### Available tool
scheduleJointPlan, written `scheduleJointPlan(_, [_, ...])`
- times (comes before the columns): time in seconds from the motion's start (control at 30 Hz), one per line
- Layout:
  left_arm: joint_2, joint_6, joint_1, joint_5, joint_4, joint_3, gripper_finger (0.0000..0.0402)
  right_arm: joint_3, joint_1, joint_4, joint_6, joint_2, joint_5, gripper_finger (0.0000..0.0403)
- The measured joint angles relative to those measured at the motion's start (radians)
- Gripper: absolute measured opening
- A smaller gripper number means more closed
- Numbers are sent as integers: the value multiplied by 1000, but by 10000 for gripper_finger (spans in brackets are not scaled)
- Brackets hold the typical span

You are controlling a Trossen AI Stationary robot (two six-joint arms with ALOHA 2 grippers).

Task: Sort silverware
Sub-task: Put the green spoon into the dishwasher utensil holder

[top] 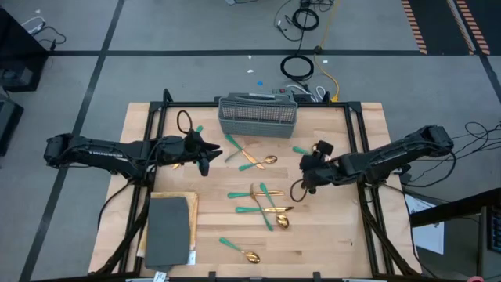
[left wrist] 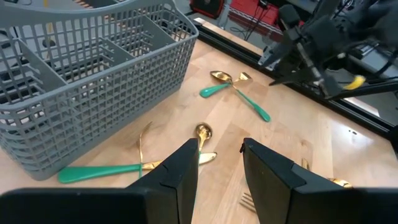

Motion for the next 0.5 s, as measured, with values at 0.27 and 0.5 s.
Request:
scheduleJointPlan(0.27, [0,1,0,-23,0,0,132,-127,72,104,22,-156,-2,171])
scheduleJointPlan(0.5, [0,48,0,-60,1,0,132,-227,125,250,-48,-243,-49,171])
